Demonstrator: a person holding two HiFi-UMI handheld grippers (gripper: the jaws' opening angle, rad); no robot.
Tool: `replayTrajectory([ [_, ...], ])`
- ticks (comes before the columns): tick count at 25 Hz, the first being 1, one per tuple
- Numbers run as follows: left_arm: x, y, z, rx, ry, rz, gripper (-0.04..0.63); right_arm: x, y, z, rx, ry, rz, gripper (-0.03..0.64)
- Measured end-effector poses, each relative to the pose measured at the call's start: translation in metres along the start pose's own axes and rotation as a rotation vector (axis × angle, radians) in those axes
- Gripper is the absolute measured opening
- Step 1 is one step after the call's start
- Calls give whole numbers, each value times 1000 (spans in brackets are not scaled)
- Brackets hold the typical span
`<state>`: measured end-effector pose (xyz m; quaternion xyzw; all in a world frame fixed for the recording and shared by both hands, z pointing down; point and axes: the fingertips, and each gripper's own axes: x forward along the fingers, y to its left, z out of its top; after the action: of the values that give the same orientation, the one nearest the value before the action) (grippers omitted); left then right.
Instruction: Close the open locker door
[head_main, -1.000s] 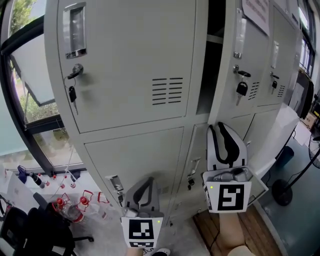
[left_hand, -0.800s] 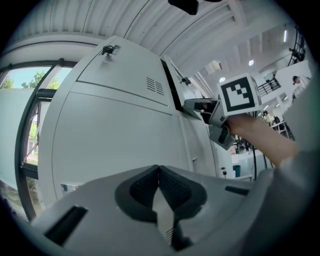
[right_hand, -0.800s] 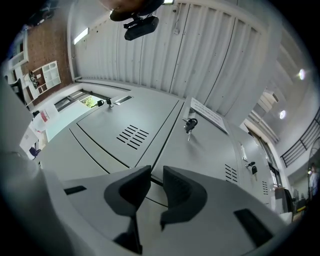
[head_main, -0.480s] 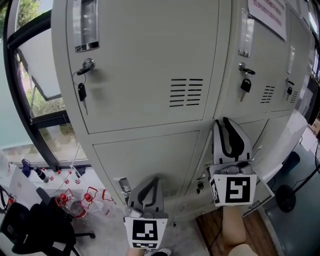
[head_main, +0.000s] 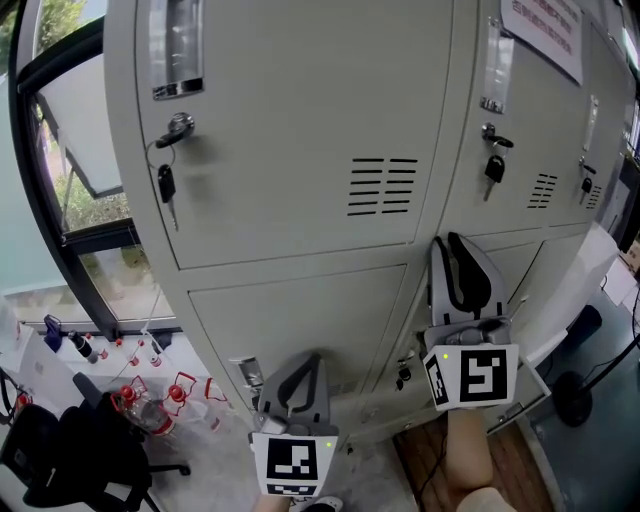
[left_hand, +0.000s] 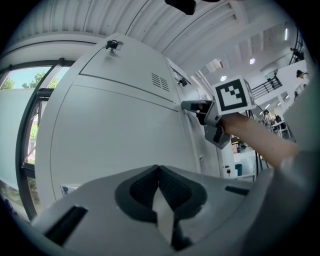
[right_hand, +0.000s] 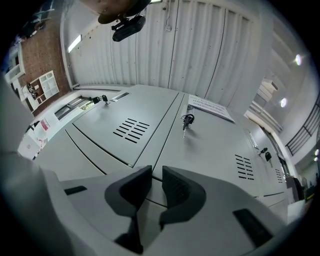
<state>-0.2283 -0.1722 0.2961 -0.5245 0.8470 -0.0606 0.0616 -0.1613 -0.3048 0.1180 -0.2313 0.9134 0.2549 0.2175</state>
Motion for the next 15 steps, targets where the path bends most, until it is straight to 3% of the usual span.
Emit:
replayTrajectory([
  [7, 2, -9, 2, 5, -10, -22, 3, -5, -6, 1, 173, -14, 46, 77],
  [15, 8, -38, 3, -13, -10, -80, 3, -55, -39, -16, 116, 53, -59, 78],
])
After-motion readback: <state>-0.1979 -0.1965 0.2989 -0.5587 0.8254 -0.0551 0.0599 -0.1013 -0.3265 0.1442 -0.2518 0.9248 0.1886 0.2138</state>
